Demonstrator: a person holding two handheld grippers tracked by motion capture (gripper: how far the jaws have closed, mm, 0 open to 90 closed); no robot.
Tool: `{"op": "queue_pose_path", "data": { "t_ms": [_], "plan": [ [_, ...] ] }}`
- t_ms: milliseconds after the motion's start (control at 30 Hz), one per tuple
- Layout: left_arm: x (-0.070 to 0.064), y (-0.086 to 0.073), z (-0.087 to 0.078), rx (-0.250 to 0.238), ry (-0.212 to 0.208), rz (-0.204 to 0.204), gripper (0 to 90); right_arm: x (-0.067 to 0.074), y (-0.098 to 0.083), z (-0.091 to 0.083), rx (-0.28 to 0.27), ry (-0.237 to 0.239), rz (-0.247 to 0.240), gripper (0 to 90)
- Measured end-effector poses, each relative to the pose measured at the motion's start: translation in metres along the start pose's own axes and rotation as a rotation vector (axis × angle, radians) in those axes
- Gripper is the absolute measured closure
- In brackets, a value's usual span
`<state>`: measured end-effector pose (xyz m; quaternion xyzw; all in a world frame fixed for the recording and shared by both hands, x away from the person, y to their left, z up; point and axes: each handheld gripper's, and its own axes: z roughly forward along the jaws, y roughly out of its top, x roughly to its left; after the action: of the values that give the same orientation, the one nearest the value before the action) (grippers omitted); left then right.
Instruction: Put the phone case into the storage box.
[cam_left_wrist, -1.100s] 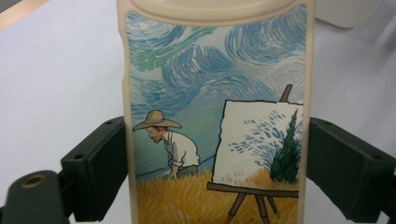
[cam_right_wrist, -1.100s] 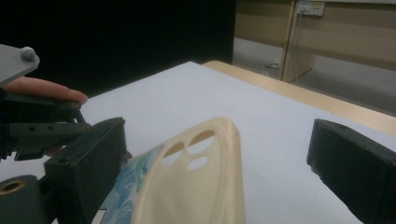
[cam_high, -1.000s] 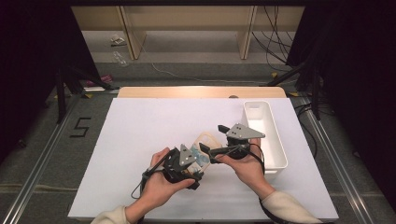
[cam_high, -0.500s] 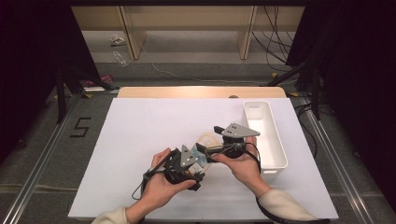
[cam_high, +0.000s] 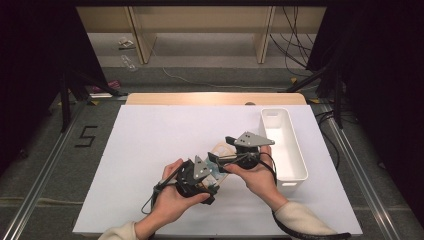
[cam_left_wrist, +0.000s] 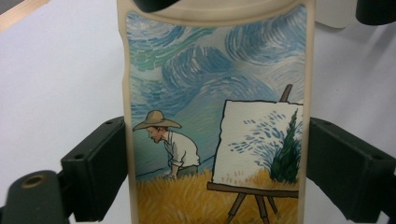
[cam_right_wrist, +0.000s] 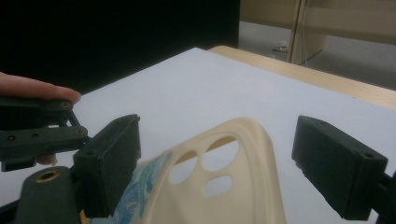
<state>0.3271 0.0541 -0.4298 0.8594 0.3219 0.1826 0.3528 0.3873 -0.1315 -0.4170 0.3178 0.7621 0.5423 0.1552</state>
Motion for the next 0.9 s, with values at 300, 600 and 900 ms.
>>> {"op": "queue_pose_path", "data": {
  "t_ms": [300,600,900],
  "plan": [
    [-0.0002,0.0,-0.0002,-0.002,0.002,0.0,11.5,0.0017,-0.0005,0.0031,0.012,0.012,0.003,22.8],
    [-0.0002,-0.0001,0.0,-0.001,0.002,0.002,11.5,0.0023,-0.0012,0.0038,0.023,0.02,0.004,29.2],
    [-0.0004,0.0001,-0.0005,-0.004,0.001,0.002,11.5,0.0018,-0.0014,0.0032,0.023,0.025,0.017,36.8]
  ]
}}
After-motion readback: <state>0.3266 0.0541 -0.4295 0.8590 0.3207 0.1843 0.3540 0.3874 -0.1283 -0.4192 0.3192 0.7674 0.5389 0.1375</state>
